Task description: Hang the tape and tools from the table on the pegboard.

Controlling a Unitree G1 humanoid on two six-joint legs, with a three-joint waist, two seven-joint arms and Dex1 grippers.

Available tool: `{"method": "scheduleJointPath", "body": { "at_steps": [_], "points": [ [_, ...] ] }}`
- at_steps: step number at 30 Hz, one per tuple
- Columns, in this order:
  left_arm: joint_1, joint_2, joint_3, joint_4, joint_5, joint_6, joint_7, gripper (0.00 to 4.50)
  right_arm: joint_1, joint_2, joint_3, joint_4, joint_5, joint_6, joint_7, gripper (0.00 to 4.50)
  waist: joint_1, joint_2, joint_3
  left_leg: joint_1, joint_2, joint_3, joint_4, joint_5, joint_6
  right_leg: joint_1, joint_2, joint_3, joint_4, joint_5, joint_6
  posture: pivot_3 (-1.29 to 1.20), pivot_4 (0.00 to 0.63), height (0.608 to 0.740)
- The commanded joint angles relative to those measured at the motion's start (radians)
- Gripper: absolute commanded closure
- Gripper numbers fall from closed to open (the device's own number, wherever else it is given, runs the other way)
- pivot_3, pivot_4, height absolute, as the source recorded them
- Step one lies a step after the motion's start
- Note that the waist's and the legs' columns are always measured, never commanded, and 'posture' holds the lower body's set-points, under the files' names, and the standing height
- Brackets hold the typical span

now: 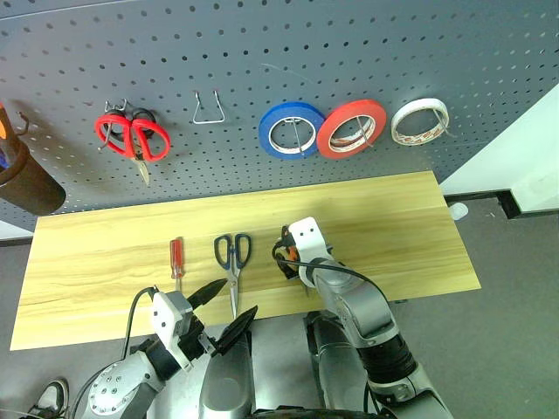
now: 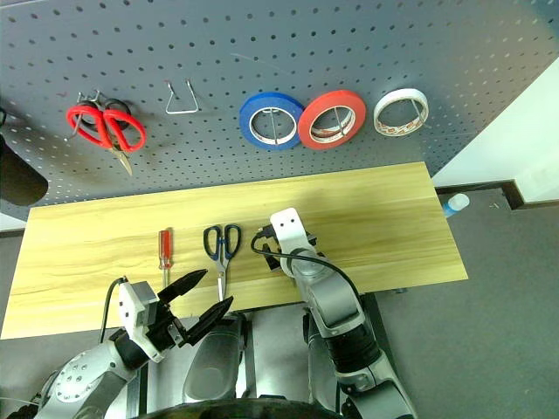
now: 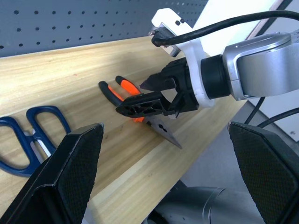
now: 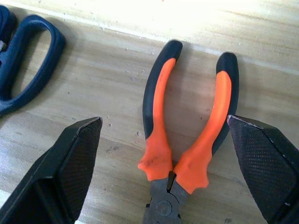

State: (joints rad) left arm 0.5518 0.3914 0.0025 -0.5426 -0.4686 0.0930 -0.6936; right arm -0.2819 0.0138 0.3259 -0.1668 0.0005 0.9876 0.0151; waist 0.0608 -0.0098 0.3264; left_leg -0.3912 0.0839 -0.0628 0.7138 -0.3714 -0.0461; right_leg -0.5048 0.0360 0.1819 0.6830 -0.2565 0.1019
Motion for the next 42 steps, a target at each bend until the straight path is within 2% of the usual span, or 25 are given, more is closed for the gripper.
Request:
{"method": "scheduleJointPath", "body": {
  "at_steps": [1, 18, 28, 38, 42],
  "points": [
    [0.025, 0.004, -0.008, -0.036, -0.003, -0.007, 0.001, 0.03, -0.008, 0.007, -0.008, -0.004, -0.012, 0.024, -0.004, 0.01, 0.000, 0.000, 0.002, 0.000, 0.000, 0.000, 0.000, 0.000, 0.000, 0.000, 0.000, 0.000, 0.000, 0.000, 0.000, 0.27, 0.339, 0.677],
    [0.047, 0.004, -0.011, -0.055, 0.000, -0.011, 0.011, 0.03, -0.020, -0.007, 0.006, 0.018, -0.021, 0.133, 0.036, 0.01, -0.002, 0.001, 0.011, -0.001, 0.000, 0.000, 0.000, 0.000, 0.000, -0.001, 0.000, 0.000, 0.000, 0.000, 0.000, 0.28, 0.349, 0.677],
    [0.063, -0.003, -0.031, -0.074, 0.010, -0.012, 0.030, 0.03, -0.051, 0.000, 0.003, 0.063, -0.026, 0.116, 0.051, 0.01, -0.023, 0.001, 0.012, -0.001, 0.000, 0.000, 0.000, 0.000, 0.000, 0.000, 0.000, 0.000, 0.000, 0.000, 0.000, 0.28, 0.352, 0.677],
    [0.081, -0.005, -0.044, -0.090, 0.018, -0.013, 0.044, 0.03, -0.059, -0.005, -0.001, 0.090, -0.034, 0.105, 0.047, 0.01, -0.023, 0.001, 0.012, 0.000, 0.000, 0.000, 0.000, 0.000, 0.000, -0.001, 0.000, 0.000, 0.000, 0.000, 0.000, 0.28, 0.356, 0.677],
    [0.084, -0.004, -0.041, -0.093, 0.017, -0.013, 0.047, 0.03, -0.060, -0.006, -0.001, 0.094, -0.040, 0.097, 0.045, 0.80, -0.023, 0.001, 0.012, 0.000, 0.000, 0.000, 0.000, 0.000, 0.000, -0.001, 0.000, 0.000, 0.000, 0.000, 0.000, 0.28, 0.359, 0.677]
  ]
}}
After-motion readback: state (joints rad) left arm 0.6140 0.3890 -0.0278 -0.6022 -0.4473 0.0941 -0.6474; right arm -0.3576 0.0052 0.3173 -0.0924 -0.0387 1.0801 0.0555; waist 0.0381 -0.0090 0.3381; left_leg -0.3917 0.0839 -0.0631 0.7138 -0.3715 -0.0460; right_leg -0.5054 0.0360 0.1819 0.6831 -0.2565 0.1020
